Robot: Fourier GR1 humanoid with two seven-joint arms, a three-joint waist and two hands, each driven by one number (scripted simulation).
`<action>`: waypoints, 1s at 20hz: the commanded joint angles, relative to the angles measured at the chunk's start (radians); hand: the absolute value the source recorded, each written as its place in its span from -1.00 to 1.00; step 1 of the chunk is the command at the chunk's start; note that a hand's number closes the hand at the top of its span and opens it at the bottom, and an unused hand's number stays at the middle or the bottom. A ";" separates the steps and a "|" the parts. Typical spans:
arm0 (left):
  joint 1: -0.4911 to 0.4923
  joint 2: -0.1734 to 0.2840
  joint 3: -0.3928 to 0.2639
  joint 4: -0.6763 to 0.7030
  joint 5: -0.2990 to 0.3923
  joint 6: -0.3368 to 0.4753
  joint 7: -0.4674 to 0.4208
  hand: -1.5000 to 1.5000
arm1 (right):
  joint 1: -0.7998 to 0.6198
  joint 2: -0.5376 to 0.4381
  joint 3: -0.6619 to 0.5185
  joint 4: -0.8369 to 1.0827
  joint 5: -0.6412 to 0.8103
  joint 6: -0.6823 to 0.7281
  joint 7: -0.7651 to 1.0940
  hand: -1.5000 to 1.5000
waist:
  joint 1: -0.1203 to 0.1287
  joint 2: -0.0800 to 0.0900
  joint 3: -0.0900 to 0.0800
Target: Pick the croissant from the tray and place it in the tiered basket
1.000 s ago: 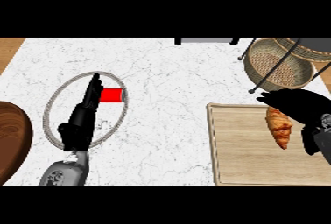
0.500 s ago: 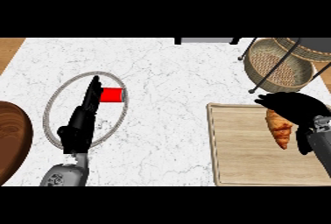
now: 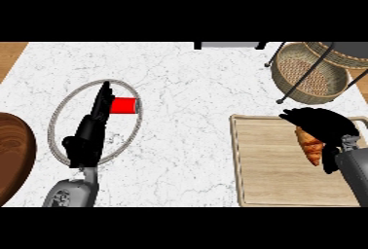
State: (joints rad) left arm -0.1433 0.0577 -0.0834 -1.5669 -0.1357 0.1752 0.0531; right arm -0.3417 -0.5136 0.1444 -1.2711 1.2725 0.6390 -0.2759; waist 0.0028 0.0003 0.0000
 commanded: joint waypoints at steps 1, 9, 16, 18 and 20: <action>-0.010 -0.016 0.013 0.065 -0.002 0.001 -0.050 0.00 | 0.003 0.009 -0.045 0.073 0.012 -0.086 -0.024 1.00 | -0.001 0.001 0.000; -0.024 -0.032 -0.009 0.004 -0.043 0.025 0.034 0.00 | 0.015 0.046 0.004 0.040 0.114 -0.262 -0.019 1.00 | -0.002 -0.001 0.000; 0.023 -0.049 -0.039 -0.003 -0.063 0.038 0.006 0.00 | 0.021 0.335 -0.043 -0.019 0.164 -0.114 0.468 1.00 | -0.004 -0.002 0.000; 0.012 -0.025 -0.003 0.005 -0.017 -0.002 -0.012 0.00 | 0.011 0.359 -0.045 -0.029 0.187 -0.148 0.512 1.00 | -0.001 -0.001 0.000; 0.018 0.000 0.011 -0.016 -0.023 -0.006 0.004 0.00 | 0.061 0.405 -0.022 -0.121 0.209 -0.136 0.582 1.00 | -0.005 -0.003 0.000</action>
State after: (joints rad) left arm -0.1229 0.0473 -0.0789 -1.5733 -0.1538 0.1720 0.0467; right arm -0.3155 -0.2272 0.1135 -1.3402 1.4756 0.5032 0.1809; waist -0.0063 -0.0109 -0.0173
